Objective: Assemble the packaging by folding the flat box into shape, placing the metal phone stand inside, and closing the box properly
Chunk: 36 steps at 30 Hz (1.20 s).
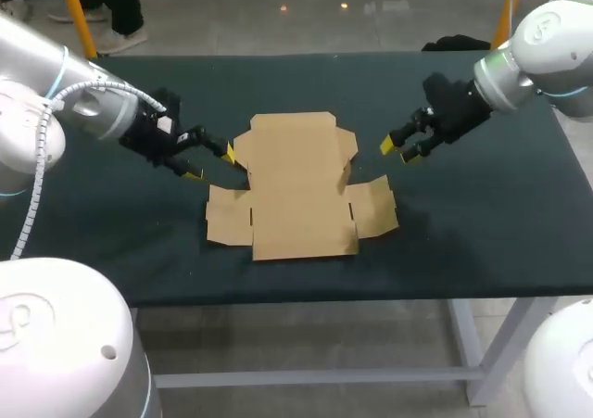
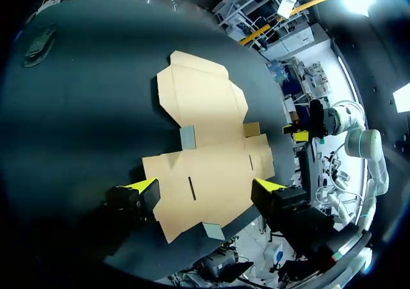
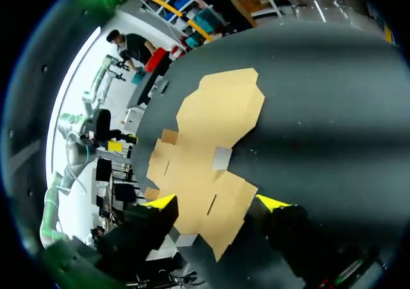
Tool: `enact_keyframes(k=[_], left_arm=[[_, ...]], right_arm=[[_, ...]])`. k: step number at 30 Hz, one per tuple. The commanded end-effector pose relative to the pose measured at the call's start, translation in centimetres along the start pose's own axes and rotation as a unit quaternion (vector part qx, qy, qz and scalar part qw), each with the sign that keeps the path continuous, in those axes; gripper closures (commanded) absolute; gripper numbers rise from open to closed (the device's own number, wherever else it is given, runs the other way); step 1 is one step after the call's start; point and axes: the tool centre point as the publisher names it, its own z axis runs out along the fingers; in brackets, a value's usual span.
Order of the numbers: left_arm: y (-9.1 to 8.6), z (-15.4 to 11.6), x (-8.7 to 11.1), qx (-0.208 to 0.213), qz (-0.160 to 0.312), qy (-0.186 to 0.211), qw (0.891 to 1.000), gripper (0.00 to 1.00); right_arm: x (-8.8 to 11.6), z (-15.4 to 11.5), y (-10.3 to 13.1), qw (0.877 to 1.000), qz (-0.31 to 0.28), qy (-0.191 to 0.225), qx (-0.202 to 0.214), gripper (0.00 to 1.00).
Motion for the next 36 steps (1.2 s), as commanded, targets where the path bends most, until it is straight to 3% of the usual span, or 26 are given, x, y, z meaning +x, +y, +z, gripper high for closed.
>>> enact_keyframes(k=[1, 10, 22, 28, 34, 36], left_arm=[[-0.8, 0.0, -0.5, -0.005, -0.001, 0.002, 1.0, 0.0], [-1.6, -0.2, -1.3, 0.002, -0.005, -0.003, 1.0, 0.0], [-3.0, -0.5, -1.6, -0.005, 0.024, 0.0, 1.0, 0.0], [-3.9, -0.6, -1.7, 0.004, 0.029, 0.004, 1.0, 0.0], [-4.8, -0.4, -2.2, 0.012, 0.022, 0.01, 1.0, 0.0], [-4.9, -0.4, -2.2, 0.012, 0.022, 0.011, 1.0, 0.0]], right_arm=[[-0.8, 0.4, 1.2, 0.995, 0.027, 0.091, 0.006, 0.0], [-2.2, 0.4, 2.2, 0.986, 0.134, 0.093, -0.024, 0.0], [-2.2, 0.4, 2.2, 0.986, 0.134, 0.093, -0.024, 0.0], [-2.2, 1.1, 2.8, 0.976, 0.211, 0.051, -0.015, 0.0], [-2.3, 2.2, 3.9, 0.971, 0.234, 0.05, -0.014, 0.0], [-2.3, 2.5, 4.2, 0.971, 0.231, 0.058, -0.015, 0.12]])
